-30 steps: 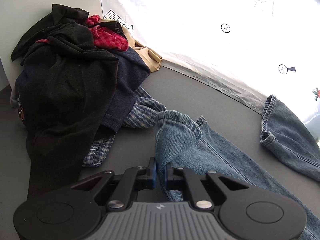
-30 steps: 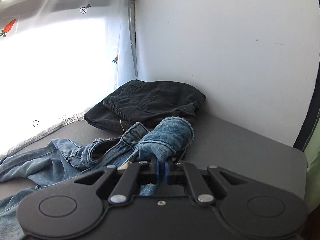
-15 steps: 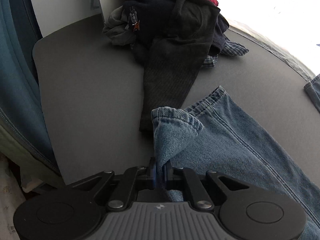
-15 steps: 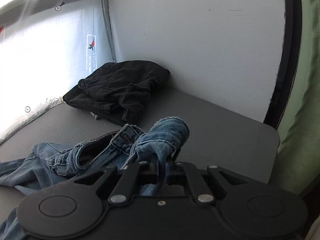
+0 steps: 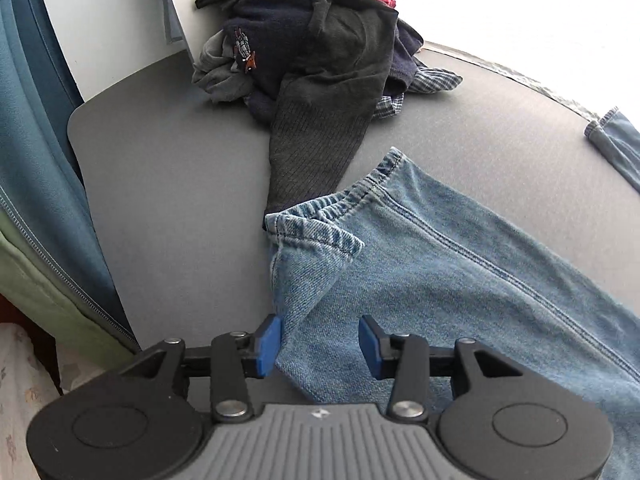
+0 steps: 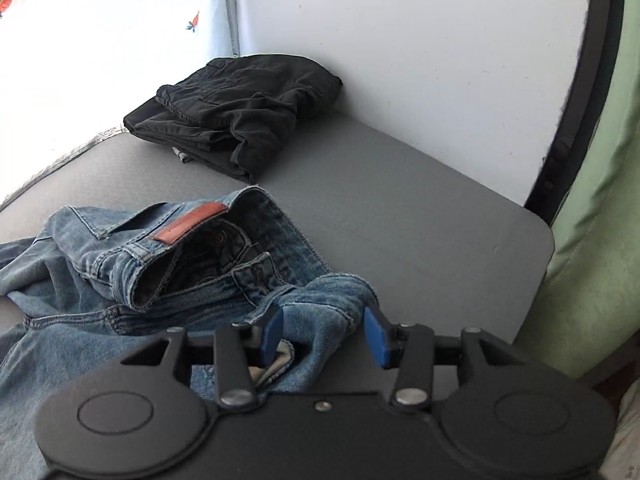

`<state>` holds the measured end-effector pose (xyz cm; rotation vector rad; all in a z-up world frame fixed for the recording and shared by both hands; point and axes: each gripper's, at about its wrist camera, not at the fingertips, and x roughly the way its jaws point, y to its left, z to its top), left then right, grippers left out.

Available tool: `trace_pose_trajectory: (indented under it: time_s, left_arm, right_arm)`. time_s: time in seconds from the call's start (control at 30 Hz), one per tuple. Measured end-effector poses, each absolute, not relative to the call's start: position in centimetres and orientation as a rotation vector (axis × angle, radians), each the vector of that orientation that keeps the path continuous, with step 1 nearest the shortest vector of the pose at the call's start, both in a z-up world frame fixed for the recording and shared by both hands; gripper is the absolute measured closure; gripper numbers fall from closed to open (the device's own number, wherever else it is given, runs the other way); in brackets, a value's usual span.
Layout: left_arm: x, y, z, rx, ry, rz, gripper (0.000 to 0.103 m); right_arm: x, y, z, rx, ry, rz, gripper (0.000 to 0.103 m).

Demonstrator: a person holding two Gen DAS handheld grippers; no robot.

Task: Fold clothes

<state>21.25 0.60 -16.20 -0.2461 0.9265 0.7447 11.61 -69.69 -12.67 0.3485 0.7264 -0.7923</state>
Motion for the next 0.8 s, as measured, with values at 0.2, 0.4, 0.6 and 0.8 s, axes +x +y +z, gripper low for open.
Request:
trace_pose_trajectory:
  time_s: [0.2, 0.4, 0.6, 0.8]
  left_arm:
    - [22.1, -3.5, -15.8, -0.269, 0.904, 0.674, 0.045]
    - [22.9, -7.8, -17.0, -0.218, 0.961, 0.562, 0.038]
    - [24.9, -11.3, -18.6, -0.150, 1.011, 0.504, 0.037]
    - [28.0, -11.5, -19.3, -0.164, 1.033, 0.518, 0.036]
  right_arm:
    - [14.2, -68.9, -11.9, 0.351, 0.671, -0.579, 0.057]
    - [18.3, -66.1, -13.4, 0.253, 0.713, -0.400, 0.052]
    - [22.4, -66.8, -15.0, 0.220, 0.728, -0.420, 0.052]
    - [25.7, -69.7, -12.6, 0.179, 0.587, -0.508, 0.093]
